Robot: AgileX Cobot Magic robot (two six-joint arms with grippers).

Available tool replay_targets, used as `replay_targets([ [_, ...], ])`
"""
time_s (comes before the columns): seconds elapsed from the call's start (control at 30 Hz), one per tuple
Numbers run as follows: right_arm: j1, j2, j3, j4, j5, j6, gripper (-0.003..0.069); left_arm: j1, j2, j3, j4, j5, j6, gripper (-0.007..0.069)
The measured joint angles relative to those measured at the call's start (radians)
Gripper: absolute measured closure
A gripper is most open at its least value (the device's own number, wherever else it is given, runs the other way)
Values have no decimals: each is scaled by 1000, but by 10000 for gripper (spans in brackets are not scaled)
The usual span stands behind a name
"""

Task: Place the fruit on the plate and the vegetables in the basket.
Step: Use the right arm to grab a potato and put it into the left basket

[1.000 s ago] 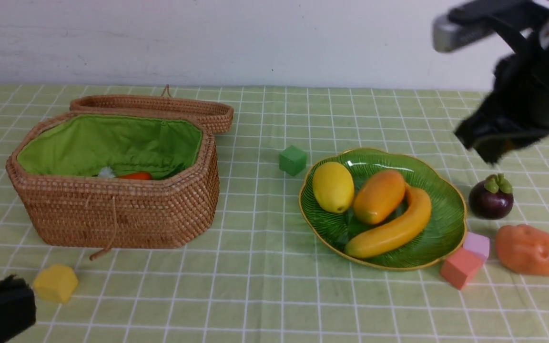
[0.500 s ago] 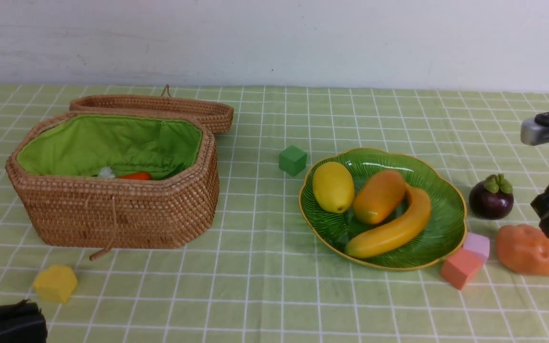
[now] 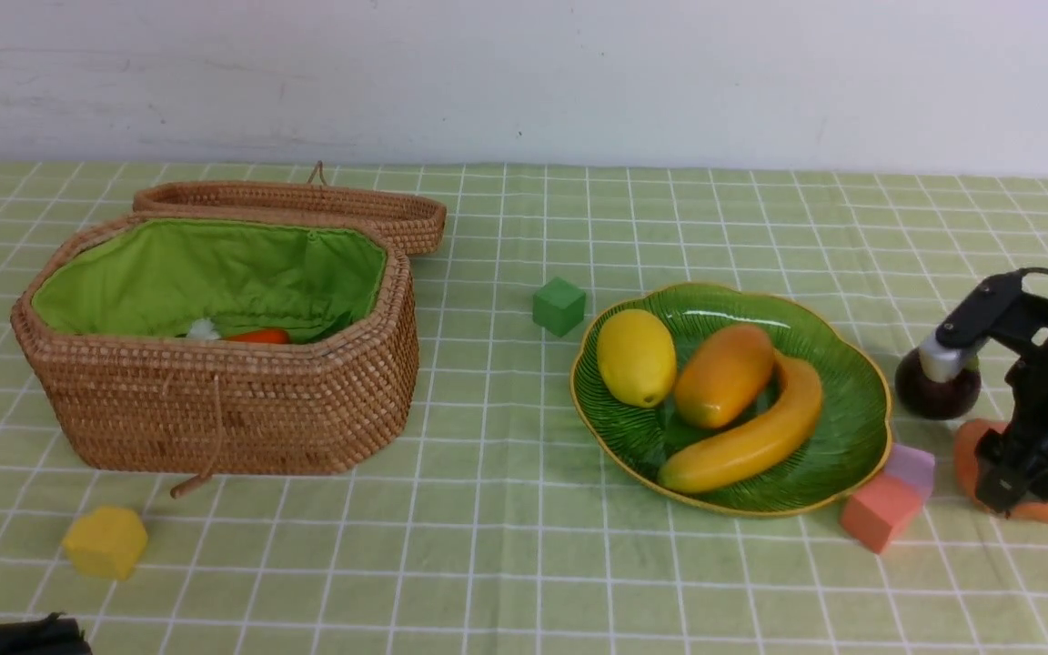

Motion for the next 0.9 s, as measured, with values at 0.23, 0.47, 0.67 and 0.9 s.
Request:
replay_targets([
  [0.23,1,67,-8,16,-10,-5,41,0,0,0,-3,-1,0,637],
  [0.47,-5,64,-8,32,9,8,45,0,0,0,-6,-1,0,637],
  [0.67,-5,-8,-1,54,117,184,45,0,0,0,-6,-1,0,637],
  [0.9,67,-206,-1,107,311,556,45,0,0,0,6,-4,-5,637],
])
